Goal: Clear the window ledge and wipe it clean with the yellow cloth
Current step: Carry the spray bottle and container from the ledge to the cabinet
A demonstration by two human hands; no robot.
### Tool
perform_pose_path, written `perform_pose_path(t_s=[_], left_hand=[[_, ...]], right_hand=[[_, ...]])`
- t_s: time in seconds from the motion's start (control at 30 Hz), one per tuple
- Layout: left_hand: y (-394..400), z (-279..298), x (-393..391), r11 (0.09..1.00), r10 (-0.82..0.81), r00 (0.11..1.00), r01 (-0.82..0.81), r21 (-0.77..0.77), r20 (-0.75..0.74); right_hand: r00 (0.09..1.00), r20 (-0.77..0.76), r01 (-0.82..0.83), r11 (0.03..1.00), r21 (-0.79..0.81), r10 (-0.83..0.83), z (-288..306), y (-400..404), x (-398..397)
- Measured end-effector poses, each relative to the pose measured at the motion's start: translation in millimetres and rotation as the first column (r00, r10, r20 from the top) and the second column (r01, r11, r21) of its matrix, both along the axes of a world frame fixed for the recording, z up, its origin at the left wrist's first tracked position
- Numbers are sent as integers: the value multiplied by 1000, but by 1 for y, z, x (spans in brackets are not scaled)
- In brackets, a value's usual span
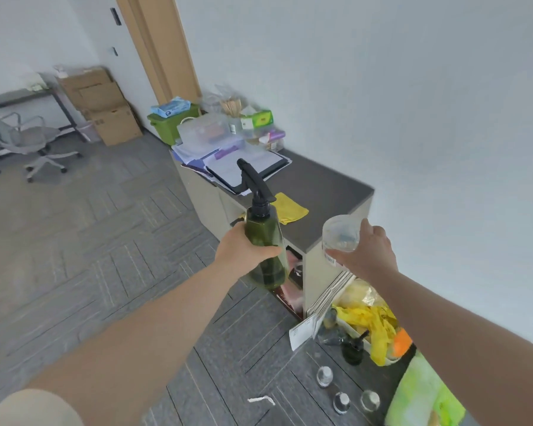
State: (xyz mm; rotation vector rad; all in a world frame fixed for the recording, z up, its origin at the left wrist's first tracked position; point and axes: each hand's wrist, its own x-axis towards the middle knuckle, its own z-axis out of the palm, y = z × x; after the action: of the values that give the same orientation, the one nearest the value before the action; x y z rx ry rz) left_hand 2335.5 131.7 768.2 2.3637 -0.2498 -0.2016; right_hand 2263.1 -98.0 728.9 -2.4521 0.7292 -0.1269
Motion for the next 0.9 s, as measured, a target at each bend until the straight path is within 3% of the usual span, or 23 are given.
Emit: perform_pose_path(t_s=[0.27,0.47,0.9], left_hand=[[-10,-17,164,997,-71,997,71,-15,15],[-37,-29,301,979,-204,979,204,-18,-2],[-145,-67,453,919,-393,918,393,-5,-50]], right_hand=[[993,6,114,993,-6,-114,-14,-11,131],[947,-16,322,947,13,-322,-26,-23,215],[872,-100,484,874,34,-479,-73,-79,336]])
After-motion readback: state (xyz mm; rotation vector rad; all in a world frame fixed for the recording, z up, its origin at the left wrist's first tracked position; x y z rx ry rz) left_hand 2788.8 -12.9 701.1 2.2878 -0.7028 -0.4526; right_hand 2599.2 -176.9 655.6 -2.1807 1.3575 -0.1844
